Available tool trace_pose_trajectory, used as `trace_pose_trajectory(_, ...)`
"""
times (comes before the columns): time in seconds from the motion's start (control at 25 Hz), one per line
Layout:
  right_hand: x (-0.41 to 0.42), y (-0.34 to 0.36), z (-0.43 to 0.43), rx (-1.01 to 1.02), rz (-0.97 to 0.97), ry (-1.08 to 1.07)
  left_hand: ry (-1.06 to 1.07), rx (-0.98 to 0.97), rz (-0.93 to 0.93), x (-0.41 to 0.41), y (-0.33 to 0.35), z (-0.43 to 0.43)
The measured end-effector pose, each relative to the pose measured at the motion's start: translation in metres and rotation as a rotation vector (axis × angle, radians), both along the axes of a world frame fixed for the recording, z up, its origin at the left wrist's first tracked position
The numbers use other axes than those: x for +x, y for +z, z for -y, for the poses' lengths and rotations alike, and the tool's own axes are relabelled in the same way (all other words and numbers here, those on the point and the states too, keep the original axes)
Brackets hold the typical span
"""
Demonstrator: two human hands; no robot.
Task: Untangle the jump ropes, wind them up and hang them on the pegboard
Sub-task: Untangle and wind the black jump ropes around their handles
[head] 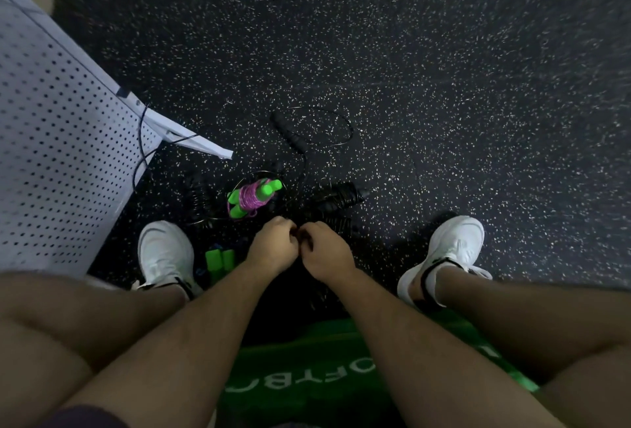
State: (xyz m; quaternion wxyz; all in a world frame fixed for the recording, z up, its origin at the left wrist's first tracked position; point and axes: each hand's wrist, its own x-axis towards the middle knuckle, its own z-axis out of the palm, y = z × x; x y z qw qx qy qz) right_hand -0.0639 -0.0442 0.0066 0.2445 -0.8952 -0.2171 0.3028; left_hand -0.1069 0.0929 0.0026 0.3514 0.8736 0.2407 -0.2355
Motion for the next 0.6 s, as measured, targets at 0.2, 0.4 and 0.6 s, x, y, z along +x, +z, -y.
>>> trace_pose_trajectory(0.2,0.031,-0.019,-0.04,-0.002,-0.041,-0.033,0.214,0.287,0.157,0.015,-0.016,-0.026)
trace_pose_trajectory(0.4,0.051,-0.027,-0.084,0.015,-0.074,-0.062,0.203,0.38,0.058,0.029,-0.048,-0.083)
trace_pose_trajectory(0.6,0.054,-0.032,-0.1,0.177,-0.246,-0.229,0.106,0.254,-0.016,0.043,-0.051,-0.093)
